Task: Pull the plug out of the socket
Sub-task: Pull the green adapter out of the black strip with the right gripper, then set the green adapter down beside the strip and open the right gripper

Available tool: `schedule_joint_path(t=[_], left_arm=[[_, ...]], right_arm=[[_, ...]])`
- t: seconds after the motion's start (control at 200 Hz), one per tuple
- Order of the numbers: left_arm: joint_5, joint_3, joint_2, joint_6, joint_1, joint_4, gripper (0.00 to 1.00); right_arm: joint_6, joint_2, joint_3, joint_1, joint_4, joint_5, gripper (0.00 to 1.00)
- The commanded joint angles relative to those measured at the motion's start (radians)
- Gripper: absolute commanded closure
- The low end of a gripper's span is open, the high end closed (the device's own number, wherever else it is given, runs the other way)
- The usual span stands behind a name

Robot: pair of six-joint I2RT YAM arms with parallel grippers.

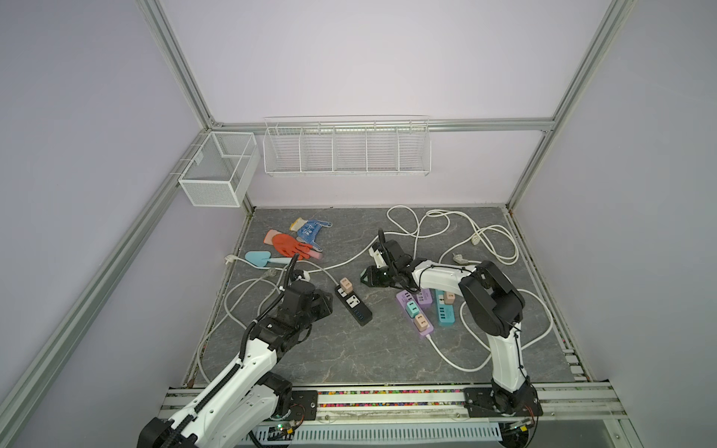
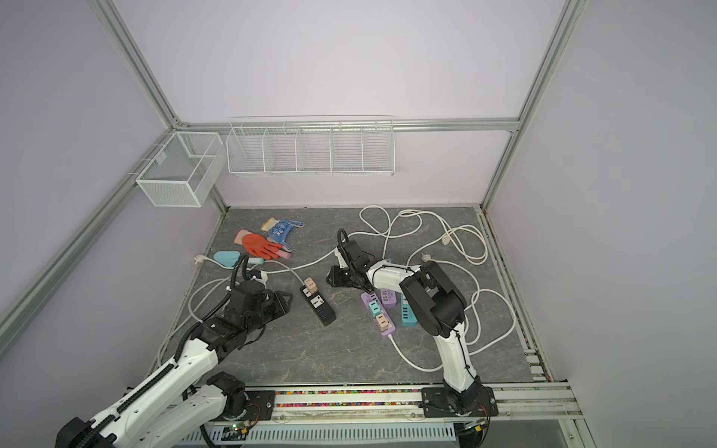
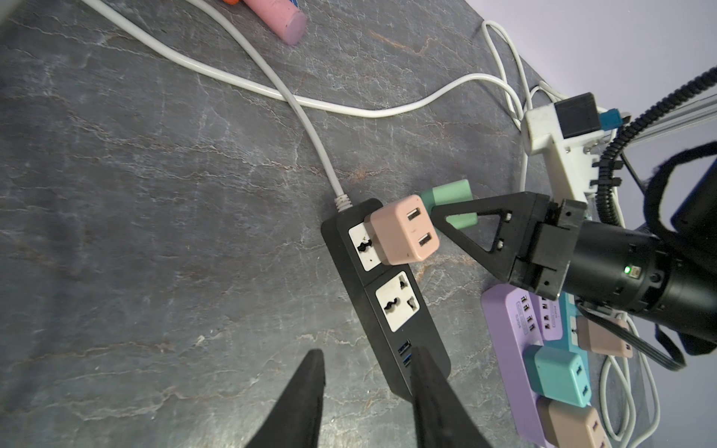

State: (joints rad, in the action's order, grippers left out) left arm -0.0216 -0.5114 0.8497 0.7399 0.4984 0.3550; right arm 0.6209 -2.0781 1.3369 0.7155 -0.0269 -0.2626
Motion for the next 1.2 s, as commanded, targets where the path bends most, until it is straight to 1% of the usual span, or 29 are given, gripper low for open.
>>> schedule_joint_path(t=[0.0,0.45,0.58,0.77,0.895,1.045,1.195], left_arm=[[0.002,0.016,-0.012,0.011,0.001,-0.014,0.61],[0.001,0.007,-0.018,0.003,0.000,-0.006,0.61],[0.002,0.002,-0.024,0.003,0.000,-0.003,0.61],[0.000,-0.003,-0.028,-0.002,0.000,-0.001,0.60],[0.016,0.009,-0.027,0.009,0.000,-0.030,0.59],[0.023,0.041,-0.024,0.034,-0.001,-0.083,0.58],[0.024,0.053,-0.006,0.036,-0.003,-0.095,0.58]], right_arm=[[0.007,-0.004,-0.009,-0.006,-0.014,0.007,0.61],[-0.045,0.088,-0.020,-0.006,-0.076,0.087,0.35],[-0.064,0.124,-0.024,-0.005,-0.103,0.089,0.29],[-0.089,0.184,-0.042,0.006,-0.140,0.117,0.25],[-0.122,0.220,-0.032,0.034,-0.194,0.122,0.23],[-0.169,0.267,-0.030,0.091,-0.251,0.195,0.21],[-0.204,0.285,-0.018,0.154,-0.294,0.266,0.20]])
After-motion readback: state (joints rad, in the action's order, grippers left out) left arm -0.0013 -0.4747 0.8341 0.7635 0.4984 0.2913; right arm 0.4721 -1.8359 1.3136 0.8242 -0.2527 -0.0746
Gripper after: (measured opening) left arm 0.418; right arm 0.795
